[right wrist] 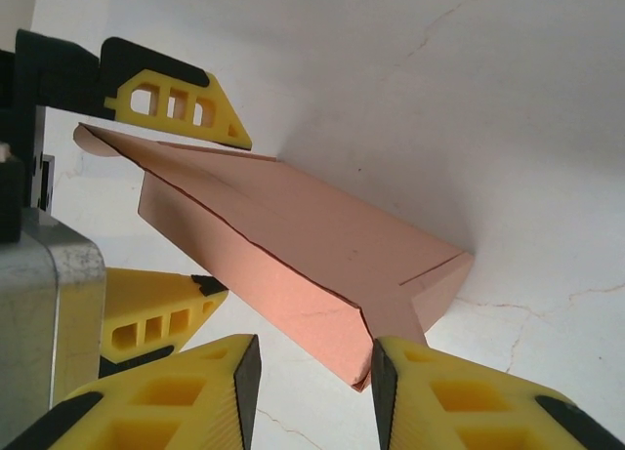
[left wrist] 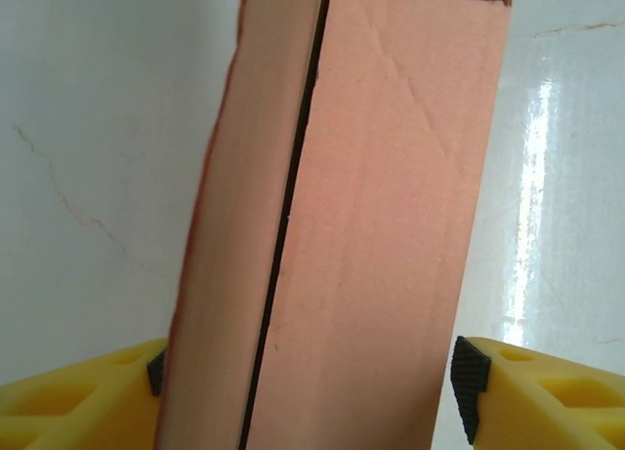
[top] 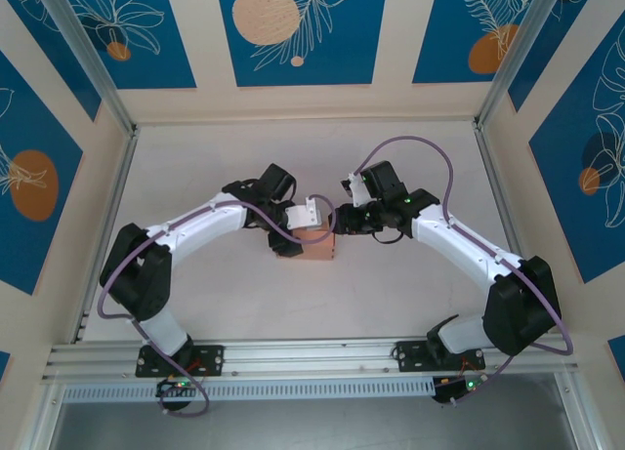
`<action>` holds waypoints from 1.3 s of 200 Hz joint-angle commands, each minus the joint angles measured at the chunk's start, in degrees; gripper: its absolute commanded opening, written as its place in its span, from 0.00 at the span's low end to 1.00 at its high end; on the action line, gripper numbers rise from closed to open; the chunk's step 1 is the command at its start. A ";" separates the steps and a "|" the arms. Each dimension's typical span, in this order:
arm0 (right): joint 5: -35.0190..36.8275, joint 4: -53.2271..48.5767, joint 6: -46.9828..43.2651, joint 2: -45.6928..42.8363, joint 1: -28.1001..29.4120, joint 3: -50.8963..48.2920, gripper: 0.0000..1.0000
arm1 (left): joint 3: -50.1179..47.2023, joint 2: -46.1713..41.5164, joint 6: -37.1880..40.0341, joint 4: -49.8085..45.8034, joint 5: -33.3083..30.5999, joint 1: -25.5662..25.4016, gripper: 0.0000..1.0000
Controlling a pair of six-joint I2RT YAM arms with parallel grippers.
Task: Fold the paper box
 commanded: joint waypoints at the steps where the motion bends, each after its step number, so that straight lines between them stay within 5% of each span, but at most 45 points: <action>1: -0.36 -0.50 -2.58 -0.85 -0.90 -0.57 0.38 | -0.57 -2.08 0.87 -0.25 0.27 1.43 0.74; 130: 0.62 -1.95 -5.55 3.88 -1.28 2.67 0.41 | -0.76 -1.41 1.33 -0.88 1.80 2.32 0.63; 168: 1.59 -2.89 -5.83 6.27 -0.32 5.35 0.34 | -0.63 -1.18 1.28 -0.93 2.02 2.30 0.63; 194: 2.80 -4.27 -2.85 6.43 0.67 6.74 0.18 | -0.50 -1.05 1.13 -0.89 2.20 2.30 0.62; 260: 8.52 -3.73 8.41 6.44 4.95 6.05 0.14 | -0.55 -0.47 -0.10 0.08 2.95 1.58 0.58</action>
